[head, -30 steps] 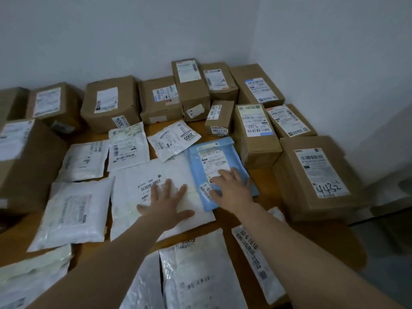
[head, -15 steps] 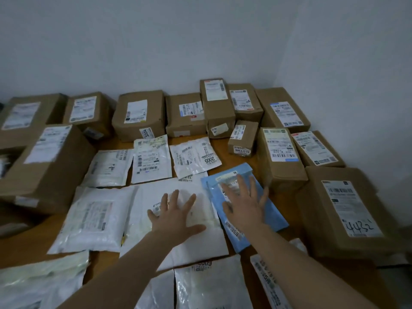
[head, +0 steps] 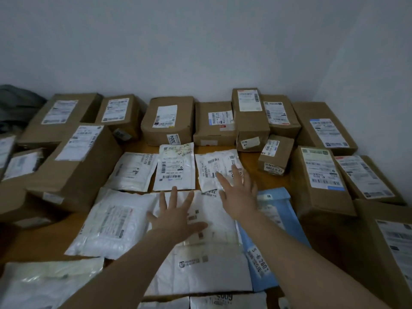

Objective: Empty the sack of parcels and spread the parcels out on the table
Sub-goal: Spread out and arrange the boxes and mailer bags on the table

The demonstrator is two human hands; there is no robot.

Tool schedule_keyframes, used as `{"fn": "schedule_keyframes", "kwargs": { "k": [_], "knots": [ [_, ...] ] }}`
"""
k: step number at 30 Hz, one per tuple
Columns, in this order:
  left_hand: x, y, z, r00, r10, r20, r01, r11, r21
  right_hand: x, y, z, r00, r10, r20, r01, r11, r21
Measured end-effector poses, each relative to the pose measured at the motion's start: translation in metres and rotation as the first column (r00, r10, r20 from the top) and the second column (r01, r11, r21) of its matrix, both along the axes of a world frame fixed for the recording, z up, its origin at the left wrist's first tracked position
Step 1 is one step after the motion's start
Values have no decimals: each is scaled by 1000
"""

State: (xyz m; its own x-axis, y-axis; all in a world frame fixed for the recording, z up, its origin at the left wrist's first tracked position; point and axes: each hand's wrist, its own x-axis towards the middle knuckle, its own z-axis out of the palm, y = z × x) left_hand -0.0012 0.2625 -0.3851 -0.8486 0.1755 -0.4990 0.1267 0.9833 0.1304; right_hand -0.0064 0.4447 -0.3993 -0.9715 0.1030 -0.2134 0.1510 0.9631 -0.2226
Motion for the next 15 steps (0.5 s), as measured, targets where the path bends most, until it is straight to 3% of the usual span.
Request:
{"fn": "schedule_keyframes", "kwargs": {
  "k": [2, 6, 9, 11, 15],
  "knots": [
    [-8, -13, -6, 999, 9, 40, -7, 999, -35, -17, 2, -8, 994, 69, 85, -71, 997, 25],
    [-10, -26, -17, 993, -5, 114, 12, 998, -69, -31, 10, -19, 976, 1, 217, -15, 998, 63],
    [-5, -26, -17, 996, -15, 87, 21, 997, -69, -30, 9, -16, 985, -22, 171, 2, 994, 114],
    [1, -30, -10, 1000, 23, -17, -24, 996, -81, -23, -1, -9, 997, 8, 82, -18, 993, 120],
    [11, -57, 5, 980, 128, -155, -146, 984, -106, 10, -43, 8, 984, 177, 17, -177, 984, -6]
  ]
}}
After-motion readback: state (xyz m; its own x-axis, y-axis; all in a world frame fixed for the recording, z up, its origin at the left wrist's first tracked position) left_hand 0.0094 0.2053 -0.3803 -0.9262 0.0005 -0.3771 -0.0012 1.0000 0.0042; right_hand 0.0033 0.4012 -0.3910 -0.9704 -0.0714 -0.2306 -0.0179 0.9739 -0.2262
